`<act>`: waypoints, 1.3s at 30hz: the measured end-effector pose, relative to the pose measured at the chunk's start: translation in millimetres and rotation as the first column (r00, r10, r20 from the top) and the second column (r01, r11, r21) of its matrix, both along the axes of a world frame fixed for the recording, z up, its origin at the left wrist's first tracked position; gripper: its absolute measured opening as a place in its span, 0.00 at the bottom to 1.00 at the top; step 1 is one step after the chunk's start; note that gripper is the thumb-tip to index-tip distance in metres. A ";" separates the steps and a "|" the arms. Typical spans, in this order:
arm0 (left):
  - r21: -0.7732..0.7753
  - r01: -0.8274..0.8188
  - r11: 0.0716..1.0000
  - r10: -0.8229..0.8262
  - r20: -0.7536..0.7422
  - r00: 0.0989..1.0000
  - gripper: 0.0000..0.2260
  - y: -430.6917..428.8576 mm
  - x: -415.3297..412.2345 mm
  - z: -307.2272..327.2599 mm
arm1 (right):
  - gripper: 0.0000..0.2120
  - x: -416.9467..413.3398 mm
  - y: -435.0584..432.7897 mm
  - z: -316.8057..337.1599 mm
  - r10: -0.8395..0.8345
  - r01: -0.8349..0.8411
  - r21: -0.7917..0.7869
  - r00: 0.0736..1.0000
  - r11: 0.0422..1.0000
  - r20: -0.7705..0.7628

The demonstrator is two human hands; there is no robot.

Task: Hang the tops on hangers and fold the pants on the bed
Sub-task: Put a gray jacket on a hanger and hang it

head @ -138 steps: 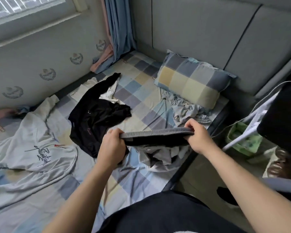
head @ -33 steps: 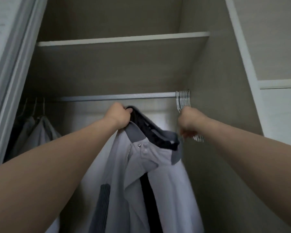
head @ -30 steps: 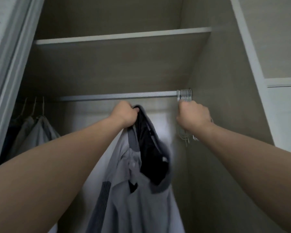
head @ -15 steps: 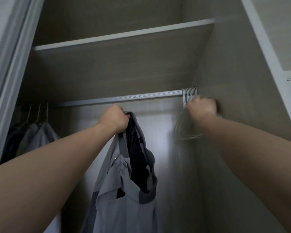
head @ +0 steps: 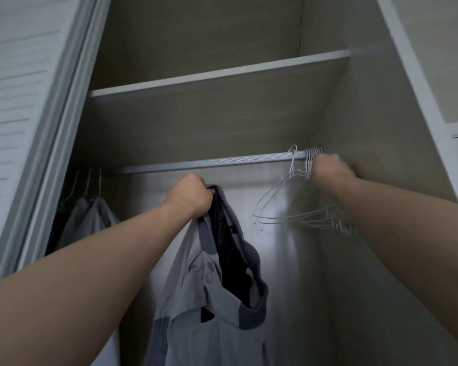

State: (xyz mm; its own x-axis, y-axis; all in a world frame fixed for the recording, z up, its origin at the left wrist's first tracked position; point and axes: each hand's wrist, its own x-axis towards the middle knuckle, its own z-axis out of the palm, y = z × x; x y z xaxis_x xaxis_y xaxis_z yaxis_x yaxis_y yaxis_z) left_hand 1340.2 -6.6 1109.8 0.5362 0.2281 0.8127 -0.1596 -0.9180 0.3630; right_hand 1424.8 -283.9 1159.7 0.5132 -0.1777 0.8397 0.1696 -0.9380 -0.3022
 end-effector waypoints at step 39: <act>-0.673 0.291 0.680 -0.500 -0.136 0.855 0.09 -98.8 -162.0 -122.8 | 0.07 -291.9 -89.1 -156.6 0.751 -0.792 0.609 0.429 0.045 0.502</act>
